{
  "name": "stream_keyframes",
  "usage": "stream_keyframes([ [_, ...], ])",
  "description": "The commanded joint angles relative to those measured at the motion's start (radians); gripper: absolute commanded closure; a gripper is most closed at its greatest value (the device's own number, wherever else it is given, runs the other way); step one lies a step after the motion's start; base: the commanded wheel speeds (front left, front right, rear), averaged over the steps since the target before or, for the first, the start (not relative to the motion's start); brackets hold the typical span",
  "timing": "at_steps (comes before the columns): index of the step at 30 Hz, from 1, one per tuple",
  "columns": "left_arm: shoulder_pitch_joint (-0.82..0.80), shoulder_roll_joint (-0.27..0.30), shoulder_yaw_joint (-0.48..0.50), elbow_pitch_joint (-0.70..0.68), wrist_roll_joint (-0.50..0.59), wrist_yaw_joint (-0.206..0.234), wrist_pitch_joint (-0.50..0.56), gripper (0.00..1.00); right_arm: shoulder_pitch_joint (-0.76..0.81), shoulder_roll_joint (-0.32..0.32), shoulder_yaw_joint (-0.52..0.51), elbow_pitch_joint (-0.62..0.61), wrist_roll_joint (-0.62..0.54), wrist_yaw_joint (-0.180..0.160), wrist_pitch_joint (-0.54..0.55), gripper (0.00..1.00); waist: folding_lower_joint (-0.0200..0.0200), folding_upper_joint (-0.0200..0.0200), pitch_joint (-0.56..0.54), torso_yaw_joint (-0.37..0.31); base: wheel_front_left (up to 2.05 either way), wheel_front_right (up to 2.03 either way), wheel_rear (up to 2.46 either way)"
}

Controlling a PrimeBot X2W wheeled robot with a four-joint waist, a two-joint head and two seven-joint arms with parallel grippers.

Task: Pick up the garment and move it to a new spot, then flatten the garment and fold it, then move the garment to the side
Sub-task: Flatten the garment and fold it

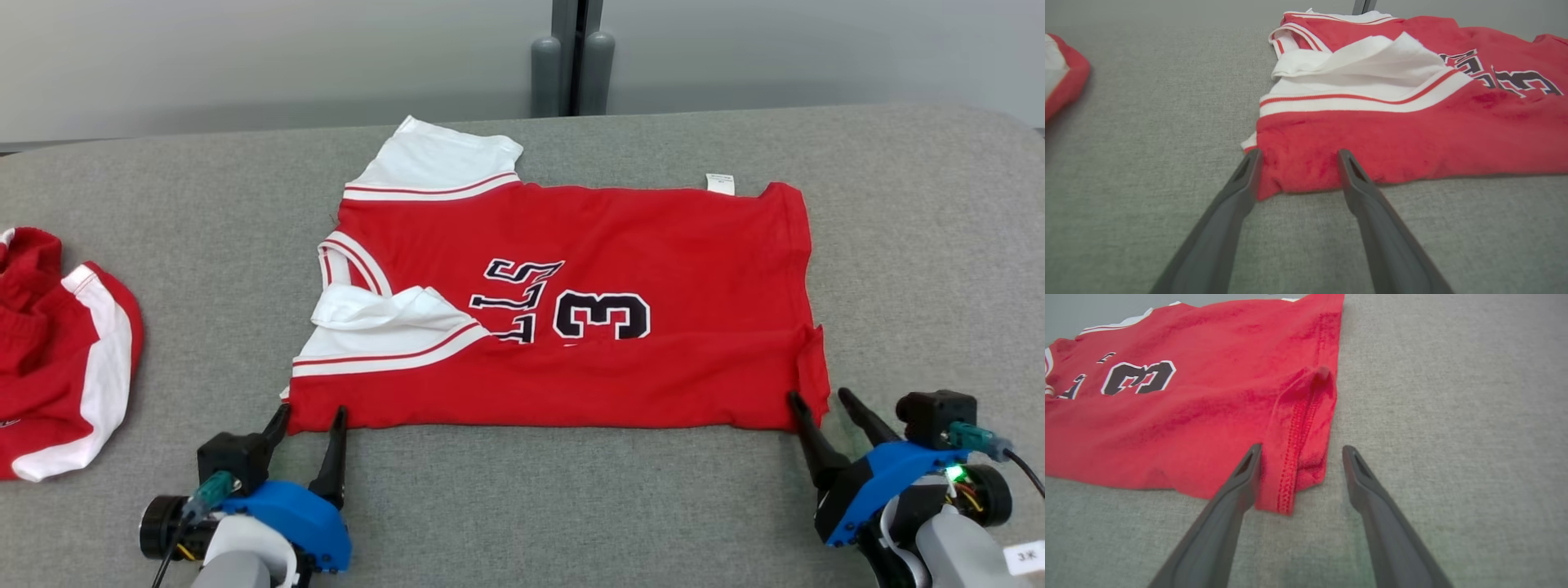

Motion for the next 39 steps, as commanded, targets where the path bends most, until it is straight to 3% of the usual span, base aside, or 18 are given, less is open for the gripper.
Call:
stream_keyframes([
  [1, -0.038, -0.008, -0.001, 0.020, 0.000, -0.002, 0.000, 0.00, -0.019, 0.010, -0.002, 0.035, -0.009, 0.000, 0.008, 0.00, 0.0000, -0.0001, 0.005, 0.005, 0.00, 0.00, 0.00],
  [3, -0.067, -0.020, -0.011, 0.077, 0.000, 0.000, 0.015, 0.00, -0.051, 0.025, 0.007, 0.096, -0.023, 0.000, 0.013, 0.00, 0.0000, -0.0001, 0.007, 0.009, 0.00, 0.00, 0.00],
  [4, -0.077, -0.029, -0.011, 0.094, -0.010, -0.001, 0.016, 0.00, -0.058, 0.032, 0.011, 0.115, -0.022, 0.000, 0.012, 0.15, 0.0000, -0.0001, 0.007, 0.011, 0.00, 0.00, 0.00],
  [5, -0.084, -0.035, -0.009, 0.112, -0.017, -0.004, 0.020, 0.09, -0.065, 0.036, 0.013, 0.131, -0.018, 0.000, 0.005, 0.60, 0.0000, -0.0001, 0.006, 0.014, 0.00, 0.00, 0.00],
  [6, -0.092, -0.035, -0.011, 0.131, -0.017, -0.006, 0.020, 0.72, -0.069, 0.043, 0.019, 0.143, -0.013, 0.000, 0.001, 1.00, 0.0000, -0.0001, 0.002, 0.016, 0.00, 0.00, 0.00],
  [7, -0.092, -0.035, -0.011, 0.131, -0.017, -0.006, 0.020, 0.72, -0.069, 0.043, 0.019, 0.143, -0.013, 0.000, 0.001, 1.00, 0.0000, -0.0001, 0.002, 0.016, 0.00, 0.00, 0.00],
  [8, -0.100, -0.039, -0.014, 0.154, -0.022, -0.010, 0.007, 1.00, -0.074, 0.052, 0.028, 0.157, -0.005, 0.000, -0.025, 1.00, 0.0000, -0.0001, -0.008, 0.019, 0.00, 0.00, 0.00],
  [16, -0.044, -0.040, 0.014, 0.134, -0.041, -0.016, -0.026, 1.00, -0.019, 0.049, 0.060, 0.149, 0.045, 0.000, -0.097, 1.00, 0.0000, -0.0001, -0.083, 0.036, 0.00, 0.00, 0.00],
  [22, 0.121, -0.031, 0.062, -0.031, -0.025, 0.015, -0.027, 1.00, 0.102, 0.023, 0.067, 0.060, 0.097, 0.000, -0.110, 1.00, 0.0000, -0.0001, -0.147, 0.057, 0.00, 0.00, 0.00],
  [30, 0.389, -0.059, 0.079, -0.281, -0.015, 0.094, -0.028, 1.00, 0.334, -0.022, -0.007, -0.147, 0.101, 0.000, -0.035, 1.00, 0.0000, -0.0001, -0.188, 0.071, 0.00, 0.00, 0.00],
  [35, 0.471, -0.063, 0.066, -0.365, -0.025, 0.118, 0.013, 1.00, 0.437, 0.002, -0.088, -0.249, 0.078, 0.000, 0.049, 1.00, 0.0000, -0.0001, -0.191, 0.073, 0.00, 0.00, 0.00],
  [36, 0.474, -0.060, 0.060, -0.376, -0.017, 0.122, 0.016, 0.87, 0.446, 0.009, -0.096, -0.262, 0.067, 0.000, 0.067, 0.55, 0.0000, -0.0001, -0.190, 0.071, 0.00, 0.00, 0.00],
  [37, 0.473, -0.061, 0.059, -0.382, -0.018, 0.124, 0.017, 0.24, 0.449, 0.019, -0.108, -0.277, 0.062, 0.000, 0.078, 0.19, 0.0000, -0.0001, -0.188, 0.070, 0.00, 0.00, 0.00],
  [38, 0.471, -0.064, 0.061, -0.384, -0.023, 0.127, 0.015, 0.00, 0.451, 0.028, -0.118, -0.285, 0.050, 0.000, 0.089, 0.00, 0.0000, -0.0001, -0.188, 0.069, 0.00, 0.00, 0.00],
  [39, 0.465, -0.058, 0.060, -0.386, -0.016, 0.127, 0.011, 0.00, 0.450, 0.035, -0.125, -0.292, 0.040, 0.000, 0.094, 0.00, 0.0000, -0.0001, -0.188, 0.067, 0.00, 0.00, 0.00],
])
